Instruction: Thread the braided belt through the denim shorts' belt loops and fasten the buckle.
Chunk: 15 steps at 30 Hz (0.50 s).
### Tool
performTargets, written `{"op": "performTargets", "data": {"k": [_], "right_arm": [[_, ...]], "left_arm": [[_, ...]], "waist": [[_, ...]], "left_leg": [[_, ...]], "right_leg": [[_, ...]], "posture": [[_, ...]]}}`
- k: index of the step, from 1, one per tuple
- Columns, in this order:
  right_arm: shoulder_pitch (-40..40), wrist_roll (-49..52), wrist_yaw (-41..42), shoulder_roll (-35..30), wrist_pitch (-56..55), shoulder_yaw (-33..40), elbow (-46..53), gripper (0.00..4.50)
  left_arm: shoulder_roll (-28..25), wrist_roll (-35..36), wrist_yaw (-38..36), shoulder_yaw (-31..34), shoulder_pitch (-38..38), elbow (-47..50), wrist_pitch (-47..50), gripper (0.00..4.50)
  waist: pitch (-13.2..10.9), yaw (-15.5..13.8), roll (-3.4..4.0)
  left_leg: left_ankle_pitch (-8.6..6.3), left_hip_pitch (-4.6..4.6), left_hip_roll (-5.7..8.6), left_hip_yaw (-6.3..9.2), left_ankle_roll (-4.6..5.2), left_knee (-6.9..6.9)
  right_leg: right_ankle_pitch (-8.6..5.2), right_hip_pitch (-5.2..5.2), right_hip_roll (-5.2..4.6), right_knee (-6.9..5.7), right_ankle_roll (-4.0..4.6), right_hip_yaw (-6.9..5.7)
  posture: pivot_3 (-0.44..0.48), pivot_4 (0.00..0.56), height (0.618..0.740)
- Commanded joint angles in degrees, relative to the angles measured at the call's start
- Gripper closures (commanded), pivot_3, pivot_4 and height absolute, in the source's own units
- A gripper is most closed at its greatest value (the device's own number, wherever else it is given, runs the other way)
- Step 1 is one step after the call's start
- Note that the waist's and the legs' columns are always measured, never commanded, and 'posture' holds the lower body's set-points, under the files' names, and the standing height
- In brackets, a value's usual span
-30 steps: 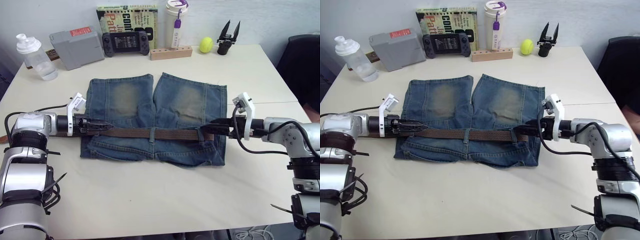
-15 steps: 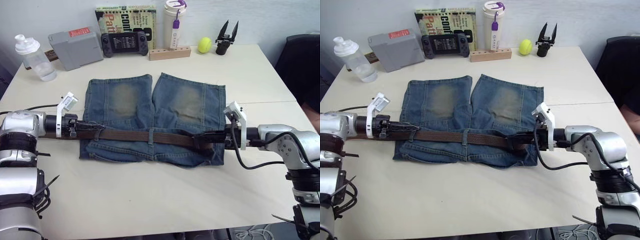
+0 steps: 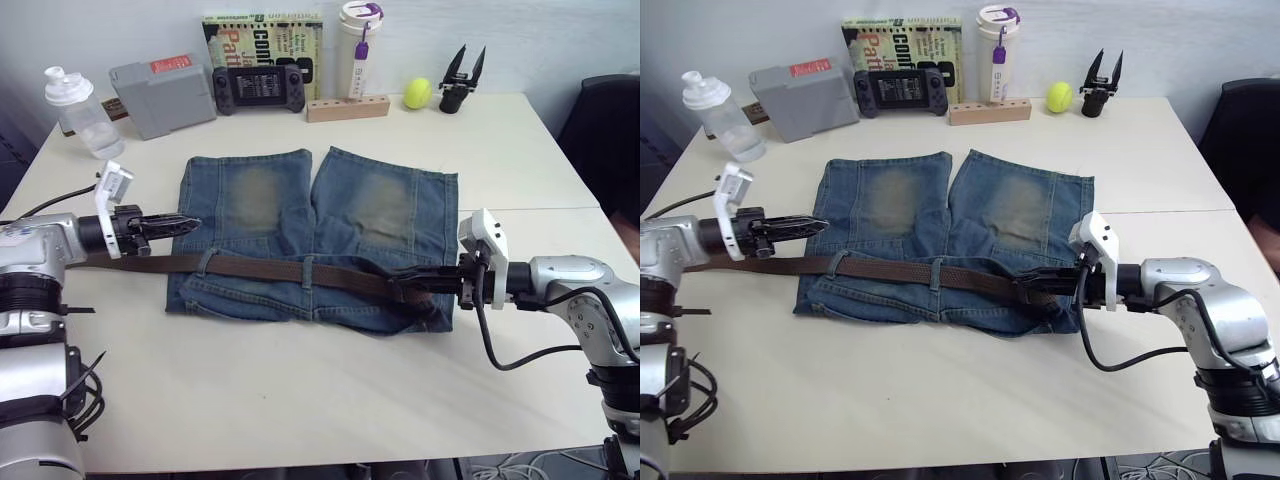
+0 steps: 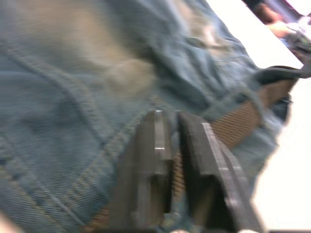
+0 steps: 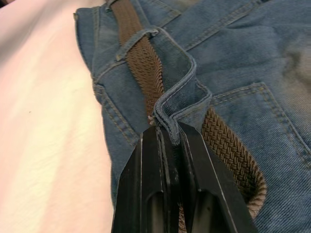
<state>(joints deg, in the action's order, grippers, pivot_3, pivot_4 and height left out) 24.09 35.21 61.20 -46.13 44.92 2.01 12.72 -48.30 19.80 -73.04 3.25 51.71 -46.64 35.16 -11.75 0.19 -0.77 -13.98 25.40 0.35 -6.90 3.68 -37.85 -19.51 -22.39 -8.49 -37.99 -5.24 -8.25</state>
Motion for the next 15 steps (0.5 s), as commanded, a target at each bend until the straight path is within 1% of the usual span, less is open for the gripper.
{"op": "performTargets", "data": {"k": [1,2,3,6,11,12,13,14,15], "right_arm": [[-0.68,1.46,-0.46,0.02,-0.58,2.26,2.08,4.50],[-1.40,1.82,-0.54,-0.38,-0.18,2.83,2.58,4.50],[-2.20,1.96,-0.58,-0.83,-0.02,3.42,3.00,4.50],[-3.62,1.98,-0.63,-1.64,0.08,4.33,3.68,4.50],[-4.57,2.53,-1.53,-1.73,0.48,5.33,4.60,4.50],[-4.71,2.48,-1.62,-1.65,0.43,5.39,4.61,4.50],[-4.81,2.43,-1.69,-1.61,0.37,5.44,4.53,4.50],[-4.84,2.36,-1.70,-1.57,0.24,5.46,4.33,4.50],[-4.86,2.33,-1.72,-1.53,0.09,5.44,4.11,4.50]], "left_arm": [[1.67,-2.83,0.39,-1.80,1.38,-1.60,-1.91,2.37],[2.25,-3.53,-0.66,-2.79,1.10,-1.68,-1.87,1.75],[2.69,-4.30,-1.63,-3.77,0.89,-2.03,-1.80,1.34],[2.99,-6.38,-2.92,-5.73,0.57,-3.03,-3.20,1.34],[3.61,-10.64,0.59,-7.30,1.93,-7.39,-7.51,1.34],[3.35,-10.75,-1.16,-7.65,1.95,-7.31,-7.46,1.59],[3.06,-10.75,-2.59,-7.76,1.97,-7.14,-7.46,1.96],[2.74,-10.48,-4.12,-7.65,2.03,-6.85,-7.26,1.96],[2.43,-9.76,-5.68,-7.08,2.10,-6.42,-6.81,2.27]], "waist": [[0.00,-0.05,0.00],[0.00,-0.06,0.00],[0.00,-0.07,0.00],[0.00,-0.07,-0.01],[0.01,-0.08,-0.01],[0.01,-0.08,-0.01],[0.01,-0.08,-0.01],[0.01,-0.09,-0.01],[0.01,-0.10,-0.01]], "left_leg": [[0.00,0.01,0.00,-0.01,0.00,0.00],[0.00,0.02,0.00,-0.02,0.00,-0.01],[0.00,0.03,0.00,-0.02,0.00,-0.02],[0.00,0.03,0.00,-0.02,0.00,-0.02],[0.00,0.01,0.00,-0.01,0.00,-0.03],[0.00,0.01,0.00,-0.01,0.00,-0.03],[0.00,0.01,0.00,-0.01,0.00,-0.03],[0.00,0.01,0.00,-0.01,0.00,-0.04],[0.00,0.01,0.00,-0.01,0.00,-0.06]], "right_leg": [[0.00,0.00,0.01,0.00,-0.01,0.00],[0.01,0.00,0.01,0.00,-0.01,-0.01],[0.01,0.00,0.02,0.00,-0.01,-0.02],[0.01,0.01,0.03,0.00,-0.01,-0.02],[0.01,0.00,0.01,0.00,-0.01,-0.01],[0.01,0.00,0.01,0.00,-0.01,-0.01],[0.01,0.00,0.00,0.00,-0.01,-0.01],[0.01,0.00,0.00,0.00,-0.01,-0.01],[0.01,0.00,-0.01,0.00,-0.01,-0.01]], "posture": [[0.000,0.150,0.696],[0.000,0.150,0.696],[0.000,0.150,0.696],[0.000,0.150,0.696],[0.000,0.150,0.696],[0.000,0.150,0.696],[0.000,0.150,0.696],[0.000,0.150,0.696],[0.000,0.150,0.696]]}}
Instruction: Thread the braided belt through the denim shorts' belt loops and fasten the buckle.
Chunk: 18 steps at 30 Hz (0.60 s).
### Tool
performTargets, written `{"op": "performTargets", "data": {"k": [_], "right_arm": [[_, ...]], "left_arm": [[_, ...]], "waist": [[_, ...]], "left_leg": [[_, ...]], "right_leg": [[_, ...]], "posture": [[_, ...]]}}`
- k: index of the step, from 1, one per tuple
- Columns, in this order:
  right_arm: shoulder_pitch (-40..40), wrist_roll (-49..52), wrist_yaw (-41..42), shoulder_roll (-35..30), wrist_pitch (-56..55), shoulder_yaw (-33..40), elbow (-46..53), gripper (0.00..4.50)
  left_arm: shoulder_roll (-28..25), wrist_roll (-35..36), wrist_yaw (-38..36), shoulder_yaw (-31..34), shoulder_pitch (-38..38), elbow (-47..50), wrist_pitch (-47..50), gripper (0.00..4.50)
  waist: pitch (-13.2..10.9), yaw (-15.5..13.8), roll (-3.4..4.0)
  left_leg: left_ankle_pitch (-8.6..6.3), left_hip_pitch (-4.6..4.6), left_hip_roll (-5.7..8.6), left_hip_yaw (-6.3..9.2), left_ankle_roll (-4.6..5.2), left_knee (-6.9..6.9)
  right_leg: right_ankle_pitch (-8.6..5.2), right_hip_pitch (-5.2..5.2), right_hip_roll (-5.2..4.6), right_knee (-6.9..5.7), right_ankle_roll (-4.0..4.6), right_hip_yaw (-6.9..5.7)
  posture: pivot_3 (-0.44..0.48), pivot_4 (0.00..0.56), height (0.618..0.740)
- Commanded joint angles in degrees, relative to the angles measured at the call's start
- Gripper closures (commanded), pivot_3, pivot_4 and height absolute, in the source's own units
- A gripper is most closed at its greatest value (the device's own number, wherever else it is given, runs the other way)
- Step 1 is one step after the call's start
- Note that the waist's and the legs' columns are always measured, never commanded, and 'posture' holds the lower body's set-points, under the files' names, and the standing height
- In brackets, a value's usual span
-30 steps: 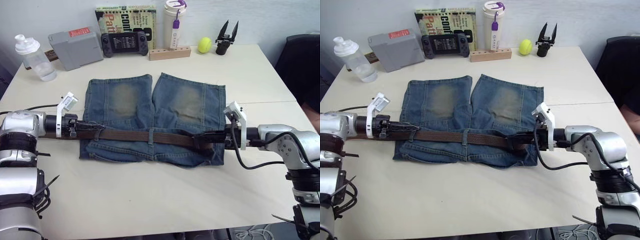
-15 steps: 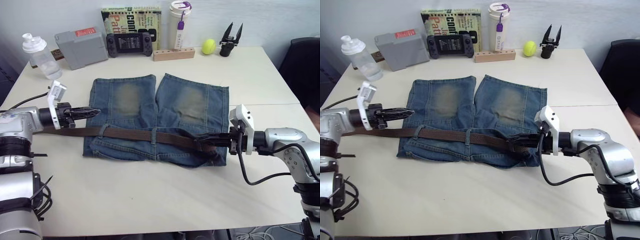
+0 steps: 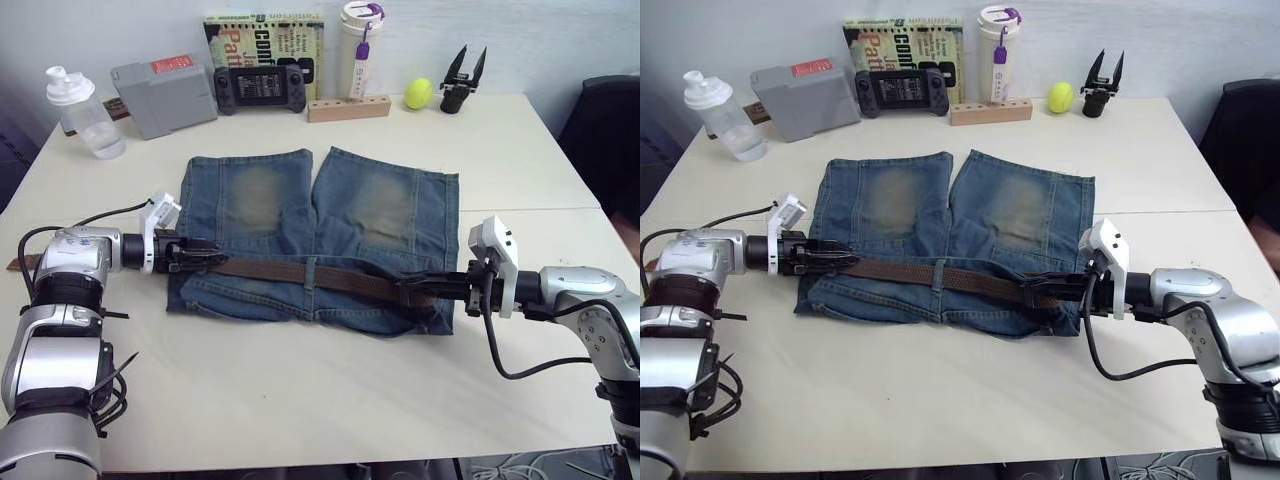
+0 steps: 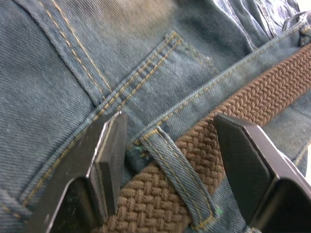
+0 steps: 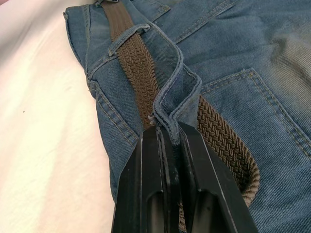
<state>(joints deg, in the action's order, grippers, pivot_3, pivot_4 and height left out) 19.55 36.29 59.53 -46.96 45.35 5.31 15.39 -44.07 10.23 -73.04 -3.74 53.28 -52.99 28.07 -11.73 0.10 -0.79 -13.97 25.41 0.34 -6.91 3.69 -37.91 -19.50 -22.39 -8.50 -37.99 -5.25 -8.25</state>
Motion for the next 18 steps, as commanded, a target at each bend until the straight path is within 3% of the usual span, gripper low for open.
{"op": "performTargets", "data": {"k": [1,5,6,13,16,18], "right_arm": [[-0.34,1.19,-0.04,-0.67,-0.51,2.08,1.27,4.50],[-1.09,0.18,1.09,-1.00,-2.40,1.17,0.90,4.50],[-1.38,-0.40,1.50,-1.24,-3.15,0.83,0.78,4.50],[-4.28,-2.27,0.91,1.22,-11.43,2.95,2.10,4.50],[-13.19,-9.07,-5.05,5.62,-24.04,6.41,8.82,4.50],[-20.08,-17.32,-5.92,6.78,-38.07,7.46,11.11,4.50]], "left_arm": [[-2.03,0.64,-6.55,0.83,0.89,-0.05,1.16,2.79],[-4.44,1.49,-11.07,2.30,-0.19,1.29,0.96,4.32],[-5.11,1.78,-12.20,2.55,-0.88,2.11,1.08,4.48],[-9.19,8.53,-18.20,7.61,-7.45,13.69,2.52,4.48],[-15.71,14.58,-19.30,5.18,-25.82,29.61,-11.78,4.48],[-16.38,17.85,-19.46,8.51,-33.44,34.46,-13.90,4.48]], "waist": [[0.00,0.02,0.00],[0.00,0.07,0.00],[0.00,0.07,0.00],[0.00,0.14,-0.01],[0.00,0.11,0.00],[0.06,0.51,0.01]], "left_leg": [[0.00,0.00,0.00,0.00,0.00,-0.01],[0.00,0.02,0.00,0.00,0.00,-0.01],[0.00,0.02,0.00,0.00,0.00,-0.01],[0.00,0.01,-0.01,0.02,0.00,0.00],[0.00,0.01,-0.01,0.05,0.00,0.00],[0.00,0.03,-0.01,0.04,0.00,0.09]], "right_leg": [[0.00,0.00,0.00,-0.01,0.00,0.00],[0.00,-0.01,0.02,0.00,0.00,-0.01],[0.00,-0.01,0.02,0.00,0.00,-0.01],[0.00,0.00,0.00,0.00,0.00,0.01],[0.00,0.03,0.00,0.00,0.00,-0.01],[0.00,-0.01,0.00,0.08,0.00,0.00]], "posture": [[0.000,0.150,0.696],[0.000,0.150,0.696],[0.000,0.150,0.696],[0.000,0.150,0.696],[0.000,0.150,0.696],[0.000,0.150,0.696]]}}
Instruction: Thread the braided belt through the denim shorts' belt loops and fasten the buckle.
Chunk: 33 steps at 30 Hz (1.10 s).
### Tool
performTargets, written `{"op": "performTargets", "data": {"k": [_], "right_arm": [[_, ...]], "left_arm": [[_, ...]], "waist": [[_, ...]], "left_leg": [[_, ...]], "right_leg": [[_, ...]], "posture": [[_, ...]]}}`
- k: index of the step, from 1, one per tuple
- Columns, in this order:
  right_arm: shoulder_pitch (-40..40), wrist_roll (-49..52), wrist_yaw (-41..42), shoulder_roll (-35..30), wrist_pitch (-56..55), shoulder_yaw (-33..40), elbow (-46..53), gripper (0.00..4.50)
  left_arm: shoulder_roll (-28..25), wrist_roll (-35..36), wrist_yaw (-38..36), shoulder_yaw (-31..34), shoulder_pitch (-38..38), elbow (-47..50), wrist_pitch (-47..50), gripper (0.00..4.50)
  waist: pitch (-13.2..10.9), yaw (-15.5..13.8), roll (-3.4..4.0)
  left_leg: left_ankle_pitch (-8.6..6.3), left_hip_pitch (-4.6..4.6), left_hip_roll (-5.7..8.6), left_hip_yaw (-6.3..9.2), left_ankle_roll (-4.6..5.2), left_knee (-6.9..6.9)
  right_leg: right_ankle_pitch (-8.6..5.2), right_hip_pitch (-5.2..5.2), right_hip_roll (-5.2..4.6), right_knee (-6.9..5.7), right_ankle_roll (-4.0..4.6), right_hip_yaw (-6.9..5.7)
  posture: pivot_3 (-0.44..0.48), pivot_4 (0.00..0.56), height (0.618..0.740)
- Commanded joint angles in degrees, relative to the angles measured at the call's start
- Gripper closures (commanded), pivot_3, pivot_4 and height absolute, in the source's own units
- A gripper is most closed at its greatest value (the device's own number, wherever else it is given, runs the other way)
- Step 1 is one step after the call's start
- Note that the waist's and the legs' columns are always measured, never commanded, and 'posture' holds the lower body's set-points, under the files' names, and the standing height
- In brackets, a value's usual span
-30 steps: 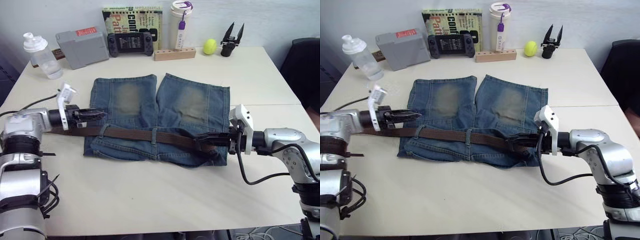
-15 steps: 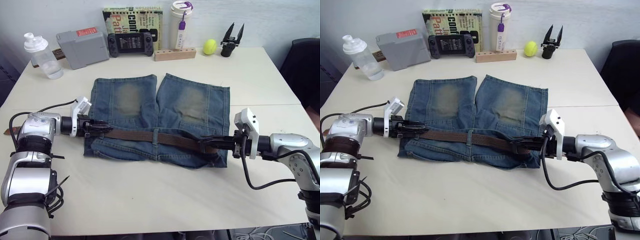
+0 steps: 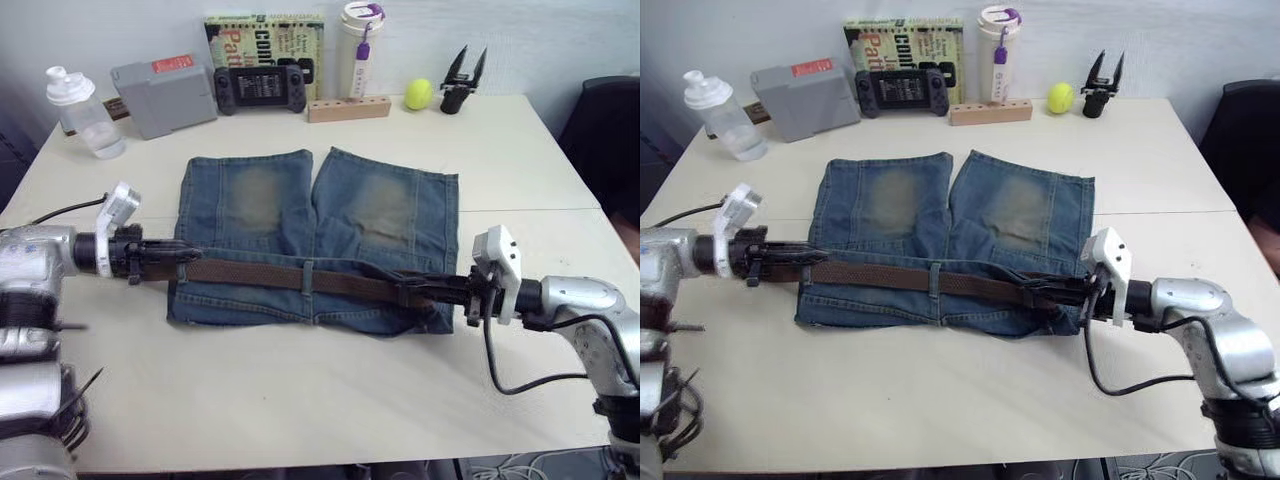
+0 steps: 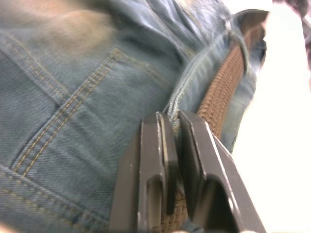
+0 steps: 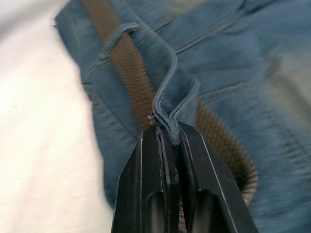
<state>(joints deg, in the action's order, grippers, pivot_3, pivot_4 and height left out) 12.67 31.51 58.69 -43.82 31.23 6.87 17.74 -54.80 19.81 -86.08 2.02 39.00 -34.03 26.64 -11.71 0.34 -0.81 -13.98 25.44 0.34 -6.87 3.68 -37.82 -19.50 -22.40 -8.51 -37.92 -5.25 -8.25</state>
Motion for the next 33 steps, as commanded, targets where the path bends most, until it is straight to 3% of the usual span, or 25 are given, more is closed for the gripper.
{"op": "performTargets", "data": {"k": [1,6,10,14,15,16,17,18,20,23,25,26,27,29,33], "right_arm": [[-17.16,-15.34,-5.59,4.86,-29.06,6.96,9.67,4.50],[-34.83,-24.13,-3.74,8.66,-56.18,8.47,10.24,4.50],[-41.86,-28.07,-2.89,9.42,-75.74,7.91,4.48,4.50],[-44.47,-30.71,-3.34,6.44,-89.62,6.61,-2.69,4.50],[-44.86,-29.69,-4.20,6.50,-89.39,7.32,-4.54,4.09],[-45.15,-29.16,-4.62,5.88,-89.44,7.85,-6.36,3.65],[-45.41,-28.29,-5.26,5.08,-89.69,8.21,-8.06,3.58],[-45.59,-27.73,-5.79,4.42,-90.16,8.36,-9.19,3.15],[-45.96,-27.15,-6.77,2.75,-92.45,8.57,-11.55,2.35],[-48.62,-24.29,-7.65,-1.37,-98.32,12.50,-20.60,1.13],[-49.54,-22.99,-8.54,-3.60,-100.19,13.98,-25.33,0.23],[-49.76,-22.09,-8.83,-4.80,-100.60,14.99,-28.15,0.00],[-49.63,-21.37,-9.20,-5.77,-100.85,15.69,-30.44,0.00],[-46.27,-19.91,-10.49,-7.57,-97.09,17.45,-35.64,0.00],[-32.25,-14.28,-14.41,-9.62,-73.35,17.12,-37.99,0.00]], "left_arm": [[-5.01,9.03,-6.42,5.08,-22.27,16.89,-13.55,4.48],[-2.60,5.35,-6.08,7.99,-37.08,20.92,-34.20,4.48],[-1.80,3.86,-6.42,7.94,-46.20,23.47,-47.53,4.48],[-2.34,4.43,-5.75,7.88,-51.95,25.90,-50.73,4.48],[-3.03,4.77,-5.78,7.45,-53.22,26.71,-50.09,4.50],[-4.00,5.96,-5.65,7.30,-54.39,27.79,-47.03,4.50],[-4.86,7.12,-5.42,7.24,-55.00,28.50,-44.22,4.50],[-5.40,7.96,-5.17,7.30,-55.41,29.05,-42.30,3.52],[-7.10,10.16,-4.94,7.55,-56.46,30.42,-36.84,2.93],[-13.52,21.65,-4.77,10.26,-61.67,34.03,-11.88,1.76],[-14.46,27.57,-3.73,12.87,-63.08,34.39,-2.17,0.93],[-15.13,30.12,-4.72,14.21,-63.50,33.22,2.13,0.43],[-15.43,31.69,-5.20,15.26,-63.35,32.13,5.79,0.14],[-15.29,37.35,-4.72,18.12,-60.82,29.52,14.71,0.01],[-11.86,44.73,3.85,22.51,-48.86,25.84,24.88,0.01]], "waist": [[0.06,0.57,0.08],[0.04,0.19,0.12],[0.13,-0.25,0.11],[0.40,-0.12,0.06],[0.41,-0.11,0.09],[0.41,-0.16,0.08],[0.42,-0.16,0.06],[0.43,-0.19,0.05],[0.42,-0.18,0.06],[0.39,-0.20,0.00],[0.35,-0.19,0.09],[0.35,-0.21,0.10],[0.34,-0.21,0.08],[0.34,-0.21,0.07],[0.32,0.17,0.06]], "left_leg": [[-0.07,-0.25,0.00,-0.04,-0.10,0.26],[-0.05,-0.59,0.03,0.01,-0.15,0.55],[-0.28,-1.24,0.04,-0.04,-0.39,0.75],[-0.64,-1.66,0.00,-0.18,-0.61,0.87],[-0.67,-1.73,0.00,-0.22,-0.64,0.90],[-0.70,-1.75,0.00,-0.25,-0.64,0.90],[-0.77,-1.84,0.00,-0.25,-0.60,0.89],[-0.80,-1.87,-0.02,-0.25,-0.59,0.89],[-1.03,-2.14,-0.04,-0.24,-0.39,0.87],[-1.15,-2.22,-0.07,-0.17,-0.28,0.84],[-1.19,-2.28,-0.07,-0.13,-0.33,0.82],[-1.20,-2.30,-0.07,-0.13,-0.35,0.77],[-1.20,-2.30,-0.07,-0.09,-0.34,0.76],[-1.22,-2.33,-0.07,-0.03,-0.36,0.71],[-1.23,-2.36,-0.09,0.22,-0.36,0.60]], "right_leg": [[0.00,0.11,-0.04,0.07,0.00,0.13],[-0.03,0.41,0.03,0.29,0.00,0.17],[-0.05,1.03,0.00,0.79,-0.04,0.25],[-0.06,1.17,0.07,0.85,-0.02,0.60],[-0.08,1.18,0.06,0.85,0.00,0.65],[-0.10,1.18,0.06,0.85,0.00,0.68],[-0.19,1.16,0.06,0.84,0.01,0.67],[-0.21,1.15,0.06,0.84,0.04,0.67],[-0.30,1.39,0.06,0.83,0.08,0.67],[-0.45,1.68,0.08,0.76,0.19,0.67],[-0.55,1.75,0.07,0.74,0.17,0.65],[-0.59,1.77,0.07,0.73,0.15,0.65],[-0.63,1.78,0.07,0.69,0.17,0.63],[-0.73,1.77,0.06,0.58,0.27,0.60],[-0.92,1.74,0.07,0.51,0.65,0.53]], "posture": [[0.000,0.150,0.696],[0.000,0.150,0.696],[0.000,0.150,0.696],[0.000,0.150,0.696],[0.000,0.150,0.696],[0.000,0.150,0.696],[0.000,0.150,0.696],[0.000,0.150,0.696],[0.000,0.150,0.696],[0.000,0.150,0.696],[0.000,0.150,0.696],[0.000,0.150,0.696],[0.000,0.150,0.696],[0.000,0.150,0.696],[0.000,0.150,0.696]]}}
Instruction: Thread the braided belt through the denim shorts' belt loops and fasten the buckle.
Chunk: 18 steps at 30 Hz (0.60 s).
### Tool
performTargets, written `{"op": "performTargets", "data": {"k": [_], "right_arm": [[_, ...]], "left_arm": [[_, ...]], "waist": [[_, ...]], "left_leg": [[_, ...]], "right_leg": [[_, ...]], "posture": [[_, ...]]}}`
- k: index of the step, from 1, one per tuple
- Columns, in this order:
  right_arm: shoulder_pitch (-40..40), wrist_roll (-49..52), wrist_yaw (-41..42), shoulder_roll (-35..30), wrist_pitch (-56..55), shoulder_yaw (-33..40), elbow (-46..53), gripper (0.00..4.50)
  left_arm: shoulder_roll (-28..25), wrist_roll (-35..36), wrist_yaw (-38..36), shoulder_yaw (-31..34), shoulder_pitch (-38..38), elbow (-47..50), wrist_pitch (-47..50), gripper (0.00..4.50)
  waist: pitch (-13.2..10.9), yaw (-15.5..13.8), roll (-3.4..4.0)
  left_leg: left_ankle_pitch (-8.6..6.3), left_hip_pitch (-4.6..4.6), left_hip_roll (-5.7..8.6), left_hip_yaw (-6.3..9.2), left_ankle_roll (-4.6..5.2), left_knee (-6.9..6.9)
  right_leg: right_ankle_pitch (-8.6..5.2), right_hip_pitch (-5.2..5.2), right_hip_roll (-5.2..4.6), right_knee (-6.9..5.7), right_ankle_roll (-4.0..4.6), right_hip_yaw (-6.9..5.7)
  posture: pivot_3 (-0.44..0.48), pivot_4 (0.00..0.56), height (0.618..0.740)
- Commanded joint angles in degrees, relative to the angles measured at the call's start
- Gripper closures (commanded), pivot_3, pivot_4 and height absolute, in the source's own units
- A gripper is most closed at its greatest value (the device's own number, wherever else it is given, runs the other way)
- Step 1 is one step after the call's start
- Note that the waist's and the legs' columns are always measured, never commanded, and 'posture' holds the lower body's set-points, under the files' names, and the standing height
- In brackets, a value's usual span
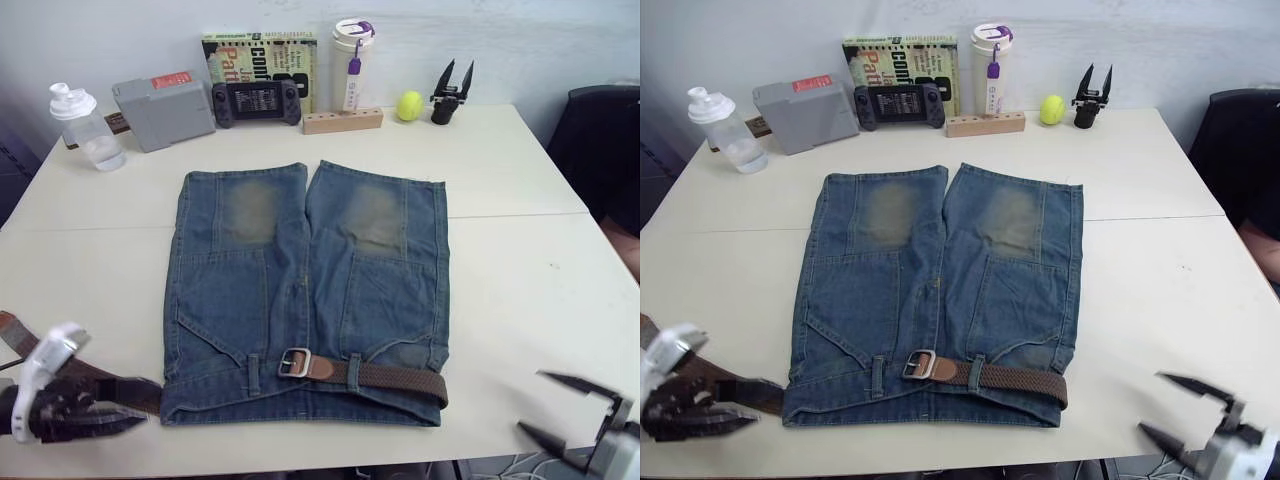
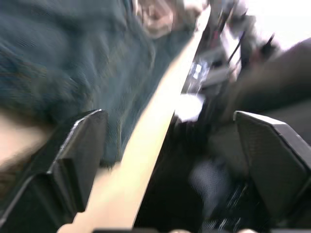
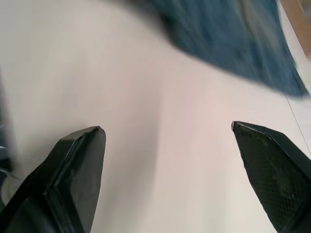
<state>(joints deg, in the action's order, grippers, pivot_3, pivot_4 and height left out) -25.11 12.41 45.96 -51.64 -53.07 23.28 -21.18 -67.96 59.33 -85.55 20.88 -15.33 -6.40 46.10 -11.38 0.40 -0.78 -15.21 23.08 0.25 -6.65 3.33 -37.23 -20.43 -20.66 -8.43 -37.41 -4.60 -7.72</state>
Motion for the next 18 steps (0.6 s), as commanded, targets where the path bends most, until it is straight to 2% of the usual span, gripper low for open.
{"op": "performTargets", "data": {"k": [1,4,5,7,9,11,13,15,18], "right_arm": [[8.90,6.46,-0.11,-2.41,15.25,-0.67,1.69,0.00],[19.17,10.48,3.03,-3.73,29.62,-4.35,5.44,0.00],[24.71,12.95,3.65,-4.38,39.09,-7.15,9.00,0.00],[37.04,18.32,3.37,-4.53,59.54,-13.80,16.51,0.00],[47.15,12.86,3.14,-4.04,72.46,-22.40,19.28,0.00],[53.47,10.10,3.02,-2.35,78.89,-27.21,19.82,0.00],[60.17,10.42,3.75,1.47,84.11,-30.25,18.87,0.00],[64.61,9.96,4.45,4.38,87.24,-31.89,17.53,0.00],[70.24,6.20,7.90,8.62,87.00,-36.65,11.14,0.00]], "left_arm": [[2.87,6.33,6.64,4.66,9.70,-2.70,6.52,0.01],[7.17,7.90,14.85,6.43,19.87,-4.42,9.35,0.01],[9.27,5.54,18.74,5.27,23.18,-3.25,7.82,0.01],[11.78,-5.80,26.00,-1.64,28.17,-0.22,1.12,0.01],[14.90,-14.31,33.27,-7.30,35.45,-2.80,-2.23,0.01],[17.98,-16.38,37.48,-9.13,42.10,-5.33,-1.03,0.01],[21.03,-19.15,39.88,-12.10,47.67,-6.28,-0.12,0.01],[23.05,-22.43,41.28,-14.72,50.46,-6.86,-0.66,0.01],[24.25,-30.96,39.58,-22.85,52.57,-9.29,-4.25,0.01]], "waist": [[-0.04,0.15,0.11],[-0.19,0.22,0.38],[-0.19,0.23,0.38],[-0.22,0.94,0.54],[-0.22,1.03,0.53],[-0.18,1.00,0.41],[-0.12,0.76,0.03],[-0.13,0.76,-0.03],[-0.13,0.88,-0.03]], "left_leg": [[0.00,0.01,0.00,0.01,0.00,-0.01],[0.02,0.04,0.00,0.03,-0.02,0.01],[0.16,0.13,0.00,0.04,-0.26,0.04],[0.27,0.12,0.00,0.06,-0.20,0.03],[0.29,0.26,0.02,0.04,-0.17,0.00],[0.32,0.26,0.02,0.01,-0.15,-0.10],[0.54,0.99,0.02,0.03,-0.06,-0.26],[0.60,1.33,0.03,0.09,-0.08,-0.66],[0.56,1.40,0.13,-0.03,0.11,-0.78]], "right_leg": [[-0.04,0.03,0.00,-0.02,0.08,0.01],[0.08,0.03,-0.02,-0.06,-0.15,-0.03],[0.08,-0.06,-0.02,-0.12,-0.16,-0.09],[-0.05,-0.05,0.00,-0.24,-0.13,-0.14],[-0.05,-0.18,0.00,-0.34,-0.14,-0.16],[-0.05,-0.14,0.02,-0.47,-0.15,-0.22],[0.00,-0.87,0.02,-0.73,-0.23,-0.25],[0.02,-1.01,0.02,-1.10,-0.26,-0.32],[0.13,-0.96,-0.02,-1.07,-0.47,-0.23]], "posture": [[0.000,0.150,0.696],[0.000,0.150,0.696],[0.000,0.150,0.696],[0.000,0.150,0.696],[0.000,0.150,0.696],[0.000,0.150,0.696],[0.000,0.150,0.696],[0.000,0.150,0.696],[0.000,0.150,0.696]]}}
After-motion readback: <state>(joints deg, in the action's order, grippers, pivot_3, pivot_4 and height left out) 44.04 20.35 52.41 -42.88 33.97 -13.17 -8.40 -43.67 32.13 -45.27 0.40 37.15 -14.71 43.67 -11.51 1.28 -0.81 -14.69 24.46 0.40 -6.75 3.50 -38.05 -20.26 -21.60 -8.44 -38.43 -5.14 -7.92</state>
